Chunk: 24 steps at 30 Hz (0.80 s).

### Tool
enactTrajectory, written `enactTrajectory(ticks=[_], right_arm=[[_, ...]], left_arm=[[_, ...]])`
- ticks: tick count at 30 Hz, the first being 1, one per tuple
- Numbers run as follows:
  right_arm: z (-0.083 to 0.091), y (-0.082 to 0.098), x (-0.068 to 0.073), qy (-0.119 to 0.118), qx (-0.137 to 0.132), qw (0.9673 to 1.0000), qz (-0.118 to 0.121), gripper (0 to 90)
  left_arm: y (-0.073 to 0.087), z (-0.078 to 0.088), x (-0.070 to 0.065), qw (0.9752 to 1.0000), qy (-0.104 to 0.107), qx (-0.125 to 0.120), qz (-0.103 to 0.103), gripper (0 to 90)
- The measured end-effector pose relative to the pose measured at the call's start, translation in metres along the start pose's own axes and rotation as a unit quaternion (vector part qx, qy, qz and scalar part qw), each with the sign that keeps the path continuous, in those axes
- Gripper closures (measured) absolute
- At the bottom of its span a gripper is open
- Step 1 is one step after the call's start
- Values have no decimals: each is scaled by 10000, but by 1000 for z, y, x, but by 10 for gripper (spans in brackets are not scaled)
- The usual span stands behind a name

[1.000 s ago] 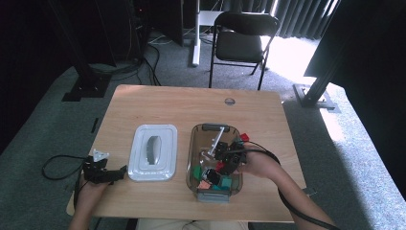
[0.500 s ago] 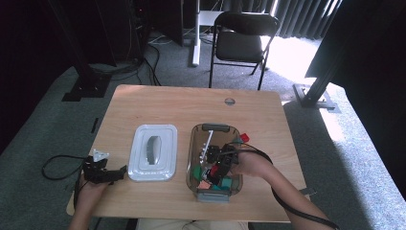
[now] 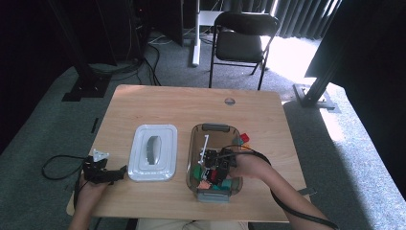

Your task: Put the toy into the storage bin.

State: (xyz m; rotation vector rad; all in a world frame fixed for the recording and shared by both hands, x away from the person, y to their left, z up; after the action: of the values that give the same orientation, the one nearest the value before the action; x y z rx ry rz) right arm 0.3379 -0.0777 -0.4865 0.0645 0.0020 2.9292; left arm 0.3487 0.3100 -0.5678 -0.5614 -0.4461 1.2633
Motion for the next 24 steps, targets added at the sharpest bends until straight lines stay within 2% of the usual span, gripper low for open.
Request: enactTrajectory(ticks=[2,7,12,13,17,19,24], right_arm=[[-2,0,1,24,36,10000,-3,560],[0,-1,0,-7,-88,9998,-163,522],[9,0,-2,-55,-350,9990,-272,505],[15,1,-3,-37,-495,9982,-338,490],[27,7,-8,27,-770,9955,-557,484],[29,8,-9,33,-802,9951,-586,478],[42,20,-17,27,-1205,9887,-888,449]], left_arm=[[0,0,0,10000,-1,0,-1,5],[0,0,0,10000,-1,0,0,5],[0,0,0,10000,0,0,0,5],[0,0,0,10000,0,-2,1,5],[0,0,0,10000,-1,-15,15,5],[0,0,0,10000,0,-9,8,5],[0,0,0,10000,-1,-9,7,5]])
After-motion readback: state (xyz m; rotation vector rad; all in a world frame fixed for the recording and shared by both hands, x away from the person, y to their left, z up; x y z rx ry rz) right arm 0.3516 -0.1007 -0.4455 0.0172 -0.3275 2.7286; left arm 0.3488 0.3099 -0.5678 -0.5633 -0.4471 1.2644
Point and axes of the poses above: each handheld gripper's, and its own axes: z roughly backward along the jaws, y roughly out of its underside, x roughly to its left, the point moved 6 cm from there along -z, roughly forward along the jaws, and after that the axes turned 5 degrees about x, right-handed, at the moved point
